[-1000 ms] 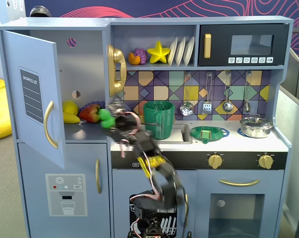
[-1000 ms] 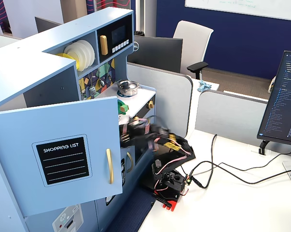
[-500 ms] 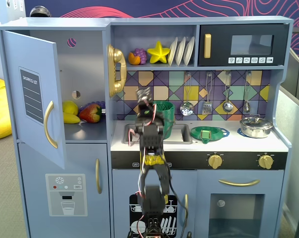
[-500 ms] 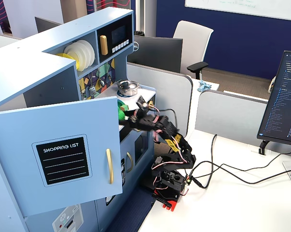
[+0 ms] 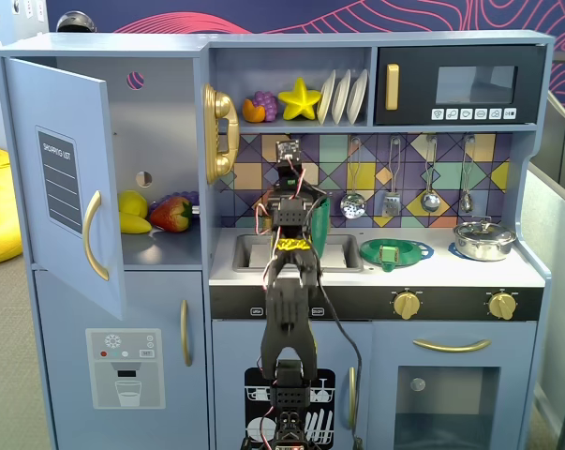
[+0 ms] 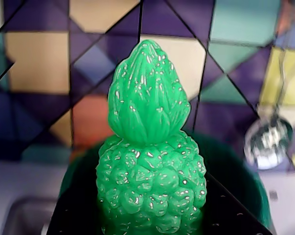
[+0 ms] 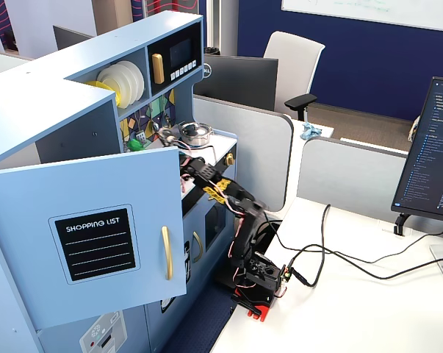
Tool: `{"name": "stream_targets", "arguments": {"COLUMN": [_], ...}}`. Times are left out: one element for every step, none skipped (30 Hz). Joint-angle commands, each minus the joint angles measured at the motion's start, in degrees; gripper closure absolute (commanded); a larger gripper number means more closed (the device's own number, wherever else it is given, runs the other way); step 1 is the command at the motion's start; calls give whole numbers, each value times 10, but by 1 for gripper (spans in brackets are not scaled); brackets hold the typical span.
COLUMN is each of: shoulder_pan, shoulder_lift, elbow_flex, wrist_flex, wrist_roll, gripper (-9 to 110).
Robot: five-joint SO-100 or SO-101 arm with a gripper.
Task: Pick up the green pineapple from the left cabinet and place it in the green recipient
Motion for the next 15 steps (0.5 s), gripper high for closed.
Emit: {"name": "stream_targets", "arguments": {"shoulder_pan": [-11,-12,-14,-15,-15,-17,-18,-18,-18,-17,-16,-13,-11,-8,-5], "shoulder_lift": [-47,-49,-52,-52,-52,-51,-48,-44,-41,-39,-33,-28,-22,-15,-7], "elbow_flex": [-103,-103,-100,-98,-93,-86,-75,-64,-55,-47,-40,-34,-29,-26,-23], "wrist_flex": [-21,-21,-18,-12,-9,-11,-18,-25,-28,-28,-28,-27,-26,-24,-19], "wrist_roll": [-25,-26,-18,-9,-3,11,18,24,25,29,32,33,30,34,33], "gripper": [101,99,94,90,86,82,80,77,75,73,72,71,71,69,68]}}
